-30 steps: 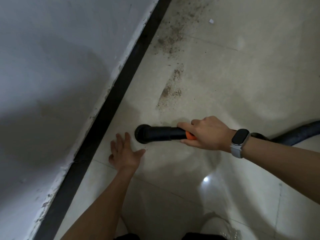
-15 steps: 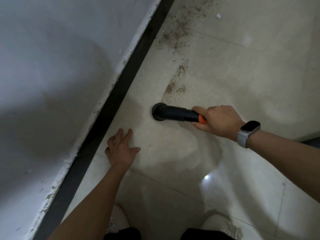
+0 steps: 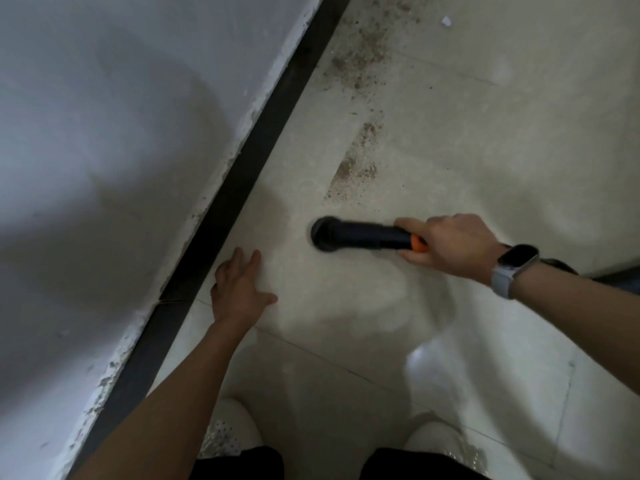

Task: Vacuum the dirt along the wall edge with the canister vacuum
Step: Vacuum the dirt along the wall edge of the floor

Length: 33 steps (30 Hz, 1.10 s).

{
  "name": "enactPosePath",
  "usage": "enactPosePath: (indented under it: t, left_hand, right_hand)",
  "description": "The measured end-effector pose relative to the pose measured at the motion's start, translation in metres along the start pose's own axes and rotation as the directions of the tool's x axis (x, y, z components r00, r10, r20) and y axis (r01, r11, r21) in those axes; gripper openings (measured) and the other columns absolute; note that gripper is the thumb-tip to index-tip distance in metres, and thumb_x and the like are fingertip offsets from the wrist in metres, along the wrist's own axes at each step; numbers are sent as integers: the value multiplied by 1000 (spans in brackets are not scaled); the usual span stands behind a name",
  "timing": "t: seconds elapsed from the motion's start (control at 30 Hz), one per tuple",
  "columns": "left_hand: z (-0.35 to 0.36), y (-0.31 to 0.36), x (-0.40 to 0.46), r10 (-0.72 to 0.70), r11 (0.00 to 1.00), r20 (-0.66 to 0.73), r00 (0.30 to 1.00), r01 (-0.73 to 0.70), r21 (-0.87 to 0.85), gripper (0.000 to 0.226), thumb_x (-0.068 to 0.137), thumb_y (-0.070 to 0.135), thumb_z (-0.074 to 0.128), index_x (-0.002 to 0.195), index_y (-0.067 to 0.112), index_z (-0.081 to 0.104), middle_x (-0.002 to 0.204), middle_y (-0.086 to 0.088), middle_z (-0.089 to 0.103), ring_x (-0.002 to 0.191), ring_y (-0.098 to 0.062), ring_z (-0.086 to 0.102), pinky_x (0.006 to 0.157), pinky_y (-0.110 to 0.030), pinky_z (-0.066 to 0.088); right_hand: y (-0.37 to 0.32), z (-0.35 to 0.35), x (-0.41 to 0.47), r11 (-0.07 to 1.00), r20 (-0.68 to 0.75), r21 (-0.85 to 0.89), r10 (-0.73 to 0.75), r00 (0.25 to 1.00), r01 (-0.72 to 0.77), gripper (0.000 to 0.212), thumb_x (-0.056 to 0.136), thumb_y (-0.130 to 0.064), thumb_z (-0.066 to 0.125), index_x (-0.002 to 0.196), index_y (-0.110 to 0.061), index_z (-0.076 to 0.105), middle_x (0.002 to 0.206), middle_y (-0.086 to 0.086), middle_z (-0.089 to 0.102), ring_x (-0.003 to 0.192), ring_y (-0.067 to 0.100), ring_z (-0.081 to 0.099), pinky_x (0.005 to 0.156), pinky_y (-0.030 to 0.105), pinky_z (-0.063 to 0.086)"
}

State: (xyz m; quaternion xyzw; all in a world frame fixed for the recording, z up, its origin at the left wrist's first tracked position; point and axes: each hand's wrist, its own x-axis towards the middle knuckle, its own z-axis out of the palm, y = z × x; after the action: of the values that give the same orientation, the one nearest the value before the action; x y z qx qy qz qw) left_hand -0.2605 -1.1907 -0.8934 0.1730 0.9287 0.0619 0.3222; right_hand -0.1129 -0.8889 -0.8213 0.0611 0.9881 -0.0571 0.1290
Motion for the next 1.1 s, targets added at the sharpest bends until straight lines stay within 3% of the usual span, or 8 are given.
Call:
enactPosePath:
  t: [0.1,0.2,0.3,0.5,0.63,0.87,0.97,1.1]
  left_hand:
    - [2,2,1,-6,1000,-3,1000,6,3,94,81,36,72,151,31,10,160,0,-2,143,-27,3,111,-46,21]
    - [2,3,2,-14,1000,-5,1000,14,0,94,81,35,72,151,32,11,160,0,-2,143,-26,2,111,-47,21]
    - [1,3,2,-23,1000,-5,1000,23,16,93,81,35,72,151,31,11,160,1,-1,143,-26,3,110,-47,22]
    - [-1,30,5,-67,998,-19,998,67,-6,82,83,30,68,149,20,20,159,-8,5,143,-30,5,110,-49,23]
    - [5,63,6,3,998,-55,998,-7,-68,85,82,36,69,149,20,18,159,-7,3,144,-29,2,112,-48,18]
    - [-2,98,42,-67,987,-84,994,54,-152,99,81,35,72,152,17,6,160,-1,-3,146,-24,-4,115,-49,12]
    - [-13,96,61,-44,999,-43,998,43,-27,113,75,35,77,152,18,-4,160,-2,-11,146,-26,-10,114,-51,11]
    - [-23,100,76,47,989,50,998,-53,134,123,71,36,79,150,26,-14,158,-1,-20,144,-28,-17,115,-53,7]
  right_hand:
    - [5,-6,7,999,-20,-47,27,999,-28,49,90,-56,41,132,-33,43,73,-1,54,65,24,59,52,26,31]
    - [-11,2,-3,992,-17,-46,-118,993,117,50,88,-60,37,132,-36,42,82,0,62,66,22,60,51,25,29]
    - [-26,13,-24,976,95,-5,-215,972,216,52,89,-61,33,136,-37,37,87,0,63,65,20,59,53,24,30]
    - [19,5,-27,1000,55,-25,-1,999,3,49,88,-59,37,133,-40,41,78,-5,56,61,17,50,48,24,22]
    - [40,-5,-6,988,-5,-25,153,988,-153,42,91,-51,43,129,-33,44,69,-4,48,60,20,48,54,27,32]
    - [38,3,-15,1000,17,-10,18,1000,-18,49,90,-59,36,132,-36,41,86,0,61,61,19,49,53,26,26]
    - [36,4,-1,1000,10,-11,7,1000,-7,54,86,-63,28,131,-37,40,80,-2,58,64,22,56,52,26,26]
    - [62,-5,33,992,-20,27,125,992,-124,47,90,-55,41,133,-35,41,82,1,62,69,24,60,53,27,32]
